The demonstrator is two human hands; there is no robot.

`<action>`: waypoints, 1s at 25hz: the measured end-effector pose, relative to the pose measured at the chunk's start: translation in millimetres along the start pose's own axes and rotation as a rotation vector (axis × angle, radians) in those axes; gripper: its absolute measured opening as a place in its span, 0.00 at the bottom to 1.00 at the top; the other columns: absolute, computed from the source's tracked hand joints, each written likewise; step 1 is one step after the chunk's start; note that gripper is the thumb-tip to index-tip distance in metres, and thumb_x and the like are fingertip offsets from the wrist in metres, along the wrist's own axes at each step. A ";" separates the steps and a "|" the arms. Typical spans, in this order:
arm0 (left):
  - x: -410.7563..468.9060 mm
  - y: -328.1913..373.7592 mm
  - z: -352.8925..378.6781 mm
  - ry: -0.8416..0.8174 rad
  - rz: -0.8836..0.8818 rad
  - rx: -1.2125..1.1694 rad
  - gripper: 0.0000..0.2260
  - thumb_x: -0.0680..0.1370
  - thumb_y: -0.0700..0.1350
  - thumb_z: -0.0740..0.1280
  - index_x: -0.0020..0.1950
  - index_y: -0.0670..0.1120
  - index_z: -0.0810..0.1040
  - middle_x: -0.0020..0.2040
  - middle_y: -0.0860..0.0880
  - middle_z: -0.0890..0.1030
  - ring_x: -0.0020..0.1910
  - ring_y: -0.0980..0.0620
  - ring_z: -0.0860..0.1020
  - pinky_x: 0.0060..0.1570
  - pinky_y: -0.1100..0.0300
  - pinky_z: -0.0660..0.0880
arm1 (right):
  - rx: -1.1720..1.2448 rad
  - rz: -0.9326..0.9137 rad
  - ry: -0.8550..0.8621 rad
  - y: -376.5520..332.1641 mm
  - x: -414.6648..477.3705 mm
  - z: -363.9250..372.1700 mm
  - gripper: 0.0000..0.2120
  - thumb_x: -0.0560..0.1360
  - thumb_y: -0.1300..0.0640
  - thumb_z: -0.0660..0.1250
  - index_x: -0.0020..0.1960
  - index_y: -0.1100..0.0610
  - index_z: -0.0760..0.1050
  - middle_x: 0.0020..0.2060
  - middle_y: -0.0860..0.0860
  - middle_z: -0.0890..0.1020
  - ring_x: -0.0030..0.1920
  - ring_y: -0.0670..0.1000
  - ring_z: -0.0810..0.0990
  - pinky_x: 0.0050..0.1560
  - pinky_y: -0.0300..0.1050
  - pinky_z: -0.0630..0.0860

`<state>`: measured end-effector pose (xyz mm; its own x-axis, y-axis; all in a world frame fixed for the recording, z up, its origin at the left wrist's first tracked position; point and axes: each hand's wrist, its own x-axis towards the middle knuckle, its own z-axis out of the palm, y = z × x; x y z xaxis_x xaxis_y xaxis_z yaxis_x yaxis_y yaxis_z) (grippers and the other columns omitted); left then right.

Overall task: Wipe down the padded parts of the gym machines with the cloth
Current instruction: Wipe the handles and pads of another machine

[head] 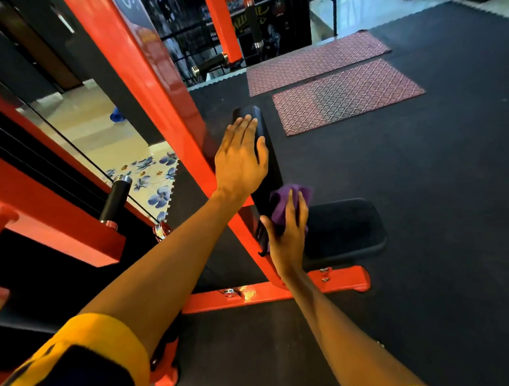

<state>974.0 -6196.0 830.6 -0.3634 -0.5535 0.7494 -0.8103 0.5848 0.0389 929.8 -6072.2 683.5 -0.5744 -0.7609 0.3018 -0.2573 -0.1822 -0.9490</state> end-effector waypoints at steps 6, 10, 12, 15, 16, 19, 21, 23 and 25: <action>-1.4 -1.5 3.3 0.001 -0.007 -0.026 0.20 0.84 0.47 0.56 0.67 0.36 0.78 0.67 0.40 0.80 0.70 0.42 0.75 0.73 0.47 0.69 | -0.066 -0.099 -0.012 -11.8 24.3 7.4 0.40 0.79 0.44 0.71 0.83 0.42 0.52 0.83 0.48 0.53 0.81 0.46 0.52 0.74 0.39 0.62; -0.6 -0.8 3.8 0.014 -0.013 -0.047 0.20 0.84 0.47 0.56 0.67 0.37 0.79 0.67 0.40 0.80 0.70 0.42 0.75 0.74 0.47 0.68 | -0.079 0.040 -0.045 43.3 -0.4 5.0 0.39 0.76 0.30 0.64 0.81 0.35 0.49 0.82 0.43 0.53 0.81 0.49 0.55 0.73 0.61 0.70; -2.1 0.1 3.6 0.023 -0.007 -0.071 0.20 0.83 0.46 0.56 0.67 0.37 0.79 0.67 0.40 0.80 0.70 0.41 0.75 0.73 0.46 0.69 | 0.045 0.090 -0.107 45.2 2.0 -0.1 0.33 0.79 0.33 0.64 0.78 0.29 0.50 0.80 0.39 0.55 0.80 0.48 0.59 0.74 0.63 0.68; -2.2 -0.6 3.0 0.038 0.002 -0.114 0.19 0.83 0.44 0.56 0.66 0.36 0.79 0.66 0.40 0.80 0.70 0.40 0.75 0.71 0.43 0.70 | 0.149 0.042 -0.126 10.6 27.0 -6.0 0.29 0.82 0.43 0.65 0.78 0.30 0.55 0.80 0.43 0.60 0.79 0.47 0.61 0.76 0.59 0.67; -2.5 -0.4 2.2 0.030 0.003 -0.124 0.19 0.83 0.44 0.56 0.67 0.36 0.79 0.67 0.40 0.80 0.70 0.40 0.75 0.71 0.42 0.70 | 0.143 0.002 -0.114 -4.2 39.2 -5.7 0.28 0.82 0.43 0.64 0.79 0.34 0.57 0.80 0.45 0.61 0.79 0.47 0.62 0.75 0.56 0.68; -2.4 2.8 -1.5 -0.002 -0.025 -0.131 0.20 0.84 0.44 0.55 0.68 0.37 0.78 0.68 0.40 0.79 0.72 0.41 0.73 0.71 0.42 0.70 | 0.118 -0.070 -0.125 -31.6 66.8 -5.0 0.29 0.82 0.41 0.61 0.81 0.43 0.57 0.80 0.45 0.61 0.78 0.48 0.64 0.71 0.49 0.70; -2.5 4.7 -1.6 -0.006 -0.050 -0.154 0.20 0.83 0.45 0.54 0.68 0.37 0.78 0.68 0.41 0.79 0.72 0.41 0.73 0.72 0.42 0.69 | 0.167 0.032 -0.203 -19.6 66.4 -5.0 0.29 0.82 0.40 0.60 0.80 0.41 0.57 0.80 0.43 0.61 0.77 0.45 0.64 0.72 0.46 0.68; -4.6 6.3 -1.4 0.021 -0.056 -0.170 0.20 0.83 0.44 0.55 0.67 0.36 0.79 0.68 0.41 0.79 0.72 0.41 0.73 0.71 0.42 0.70 | 0.226 0.196 -0.246 6.7 58.0 -6.0 0.28 0.82 0.36 0.59 0.80 0.41 0.58 0.79 0.44 0.64 0.76 0.45 0.66 0.71 0.44 0.67; -3.4 5.8 -1.8 0.030 -0.055 -0.169 0.19 0.83 0.43 0.55 0.67 0.36 0.79 0.67 0.41 0.79 0.71 0.41 0.74 0.70 0.41 0.71 | 0.301 0.371 -0.262 29.9 61.2 -6.9 0.25 0.84 0.41 0.58 0.78 0.48 0.64 0.74 0.50 0.71 0.73 0.48 0.71 0.69 0.42 0.69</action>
<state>971.3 -6189.7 829.4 -0.3047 -0.5706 0.7627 -0.7387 0.6470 0.1889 881.6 -6119.9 674.3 -0.3613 -0.9308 -0.0548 0.1818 -0.0127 -0.9832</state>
